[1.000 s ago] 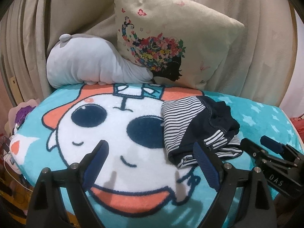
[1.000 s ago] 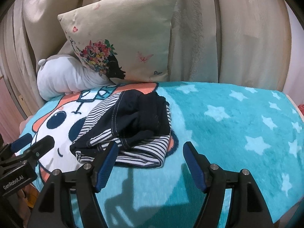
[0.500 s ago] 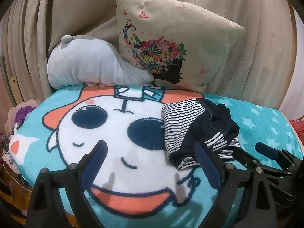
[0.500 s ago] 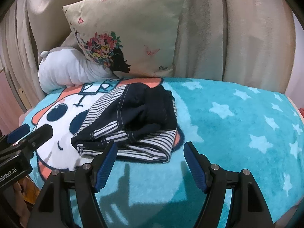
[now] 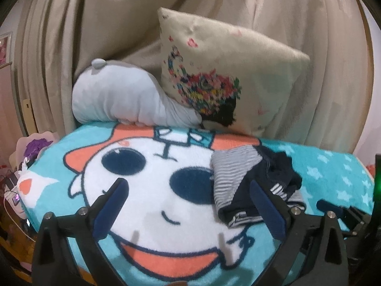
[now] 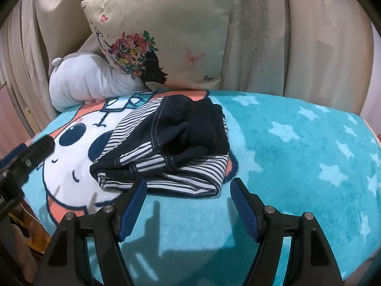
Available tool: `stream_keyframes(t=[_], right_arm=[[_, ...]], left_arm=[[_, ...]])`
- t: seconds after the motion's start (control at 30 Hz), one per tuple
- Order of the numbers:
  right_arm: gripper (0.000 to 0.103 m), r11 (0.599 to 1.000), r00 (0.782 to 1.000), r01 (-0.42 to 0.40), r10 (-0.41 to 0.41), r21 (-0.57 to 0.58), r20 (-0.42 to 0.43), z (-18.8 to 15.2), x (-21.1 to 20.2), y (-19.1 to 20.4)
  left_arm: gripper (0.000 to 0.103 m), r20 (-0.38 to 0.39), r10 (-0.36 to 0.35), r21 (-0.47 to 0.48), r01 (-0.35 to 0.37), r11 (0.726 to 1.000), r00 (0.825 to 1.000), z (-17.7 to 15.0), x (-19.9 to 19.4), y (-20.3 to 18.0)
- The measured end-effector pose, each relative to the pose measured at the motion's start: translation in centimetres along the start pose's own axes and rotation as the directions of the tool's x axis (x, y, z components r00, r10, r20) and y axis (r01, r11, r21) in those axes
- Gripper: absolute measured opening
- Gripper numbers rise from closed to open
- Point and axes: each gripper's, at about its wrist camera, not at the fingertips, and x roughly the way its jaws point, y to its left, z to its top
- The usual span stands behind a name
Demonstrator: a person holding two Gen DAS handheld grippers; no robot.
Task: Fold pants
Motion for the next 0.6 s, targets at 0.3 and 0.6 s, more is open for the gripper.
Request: stream_keyframes(t=[0.3,0.6], right_arm=[[0.077,1.0,1.0,0.006,-0.006,-0.02,0.009,-0.2,-0.3,0.7],[0.077,0.999,0.999,0.035,-0.035,-0.013,-0.019,-0.9,0.3,0.1]], left_arm=[[0.103,0.073,-0.068,0.008,0.067,0.998,0.995,0.3,-1.4,-0.1],[0.103,-0.104,-0.104,0.006,0.105,0.994,0.989,-1.0,1.3,-0.6]])
